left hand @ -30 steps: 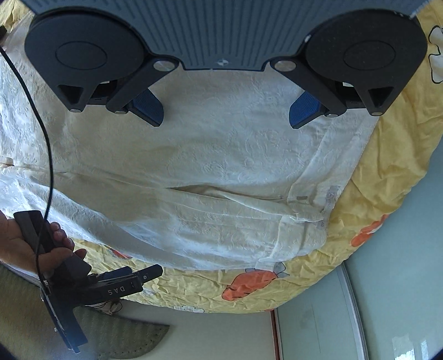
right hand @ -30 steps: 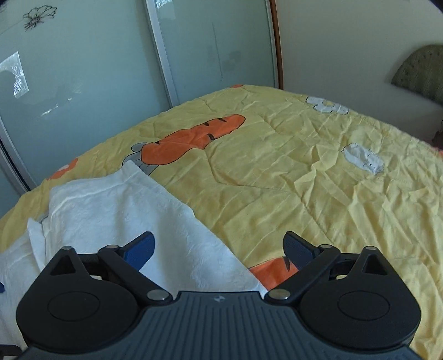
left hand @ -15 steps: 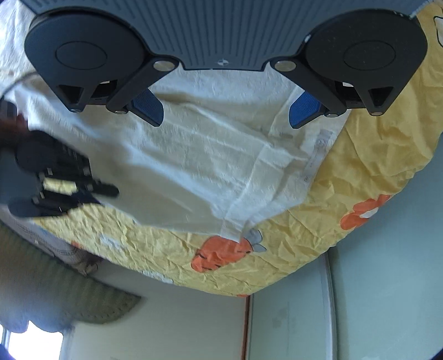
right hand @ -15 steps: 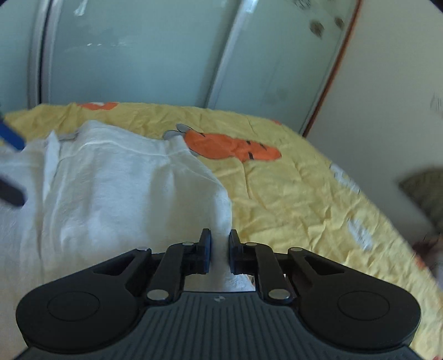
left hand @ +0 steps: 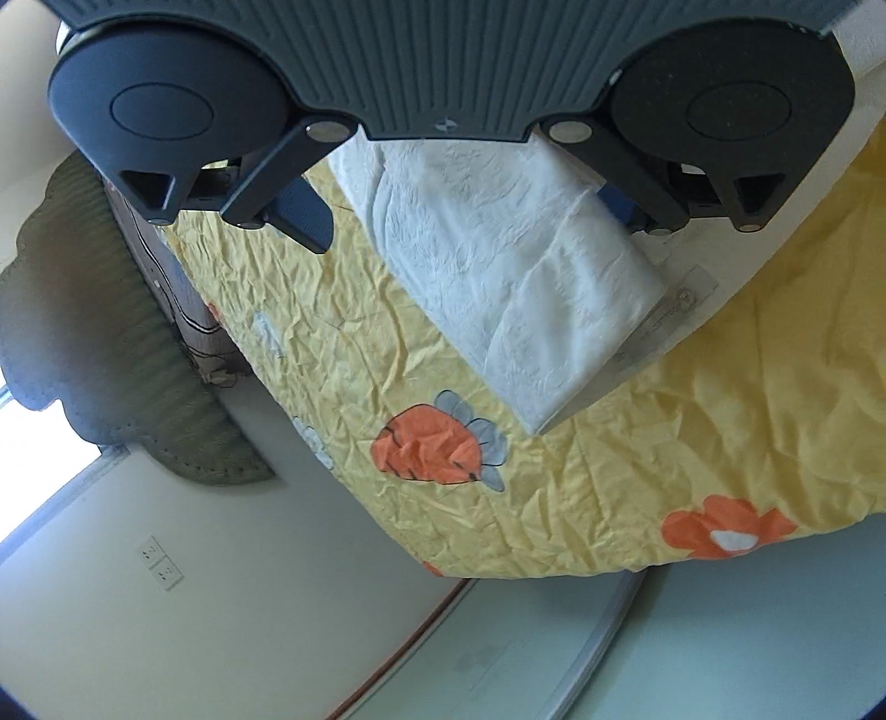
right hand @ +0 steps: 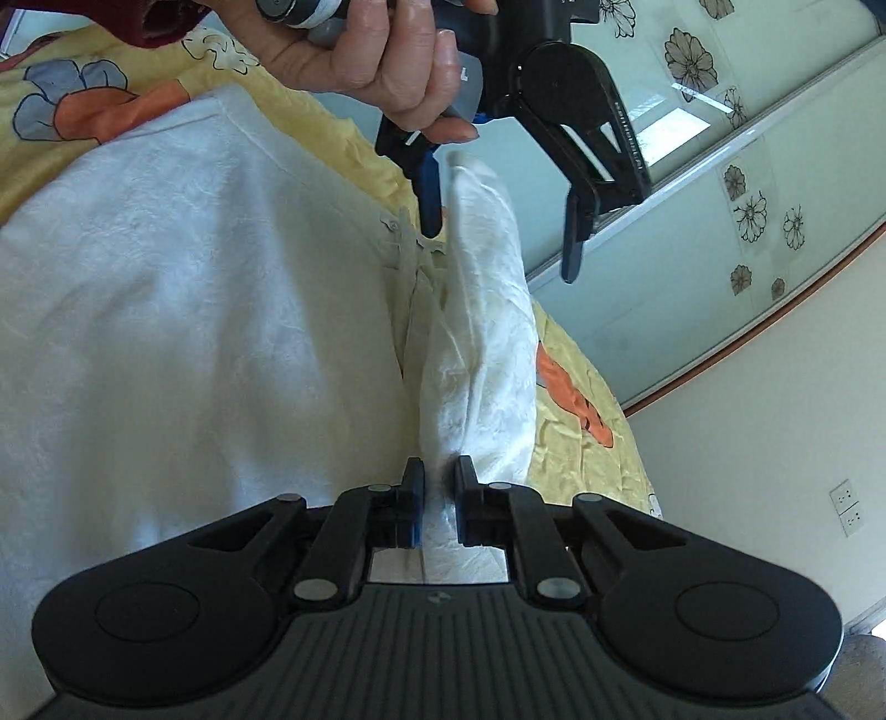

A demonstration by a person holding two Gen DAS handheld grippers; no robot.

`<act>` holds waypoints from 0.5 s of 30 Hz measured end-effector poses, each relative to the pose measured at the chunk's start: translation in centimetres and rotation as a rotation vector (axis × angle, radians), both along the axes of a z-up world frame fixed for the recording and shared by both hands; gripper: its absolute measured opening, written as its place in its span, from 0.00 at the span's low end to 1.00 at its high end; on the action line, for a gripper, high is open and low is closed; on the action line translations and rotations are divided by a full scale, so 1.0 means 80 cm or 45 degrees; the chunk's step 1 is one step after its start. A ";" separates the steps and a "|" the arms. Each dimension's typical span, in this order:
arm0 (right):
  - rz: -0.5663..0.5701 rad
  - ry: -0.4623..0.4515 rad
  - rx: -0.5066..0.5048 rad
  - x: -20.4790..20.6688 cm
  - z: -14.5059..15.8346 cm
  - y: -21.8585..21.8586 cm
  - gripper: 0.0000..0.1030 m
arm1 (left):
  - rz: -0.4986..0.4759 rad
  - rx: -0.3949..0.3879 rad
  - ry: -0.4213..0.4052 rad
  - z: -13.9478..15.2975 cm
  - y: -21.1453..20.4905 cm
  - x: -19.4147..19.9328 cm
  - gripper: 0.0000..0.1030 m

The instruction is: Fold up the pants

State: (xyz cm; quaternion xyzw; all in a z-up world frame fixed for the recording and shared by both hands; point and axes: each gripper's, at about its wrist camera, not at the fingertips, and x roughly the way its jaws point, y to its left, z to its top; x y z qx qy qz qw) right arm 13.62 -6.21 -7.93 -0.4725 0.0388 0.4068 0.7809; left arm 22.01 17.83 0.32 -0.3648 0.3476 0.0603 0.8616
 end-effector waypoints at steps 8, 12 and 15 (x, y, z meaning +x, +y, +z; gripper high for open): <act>-0.110 -0.066 0.054 0.007 0.013 -0.006 0.60 | 0.047 -0.058 0.042 -0.027 0.016 -0.006 0.18; -0.182 0.006 0.030 0.026 0.027 -0.038 0.61 | 0.016 -0.010 -0.010 -0.018 0.011 -0.024 0.09; -0.226 0.130 0.009 0.048 0.035 -0.057 0.60 | -0.013 0.039 -0.061 -0.008 0.004 -0.040 0.07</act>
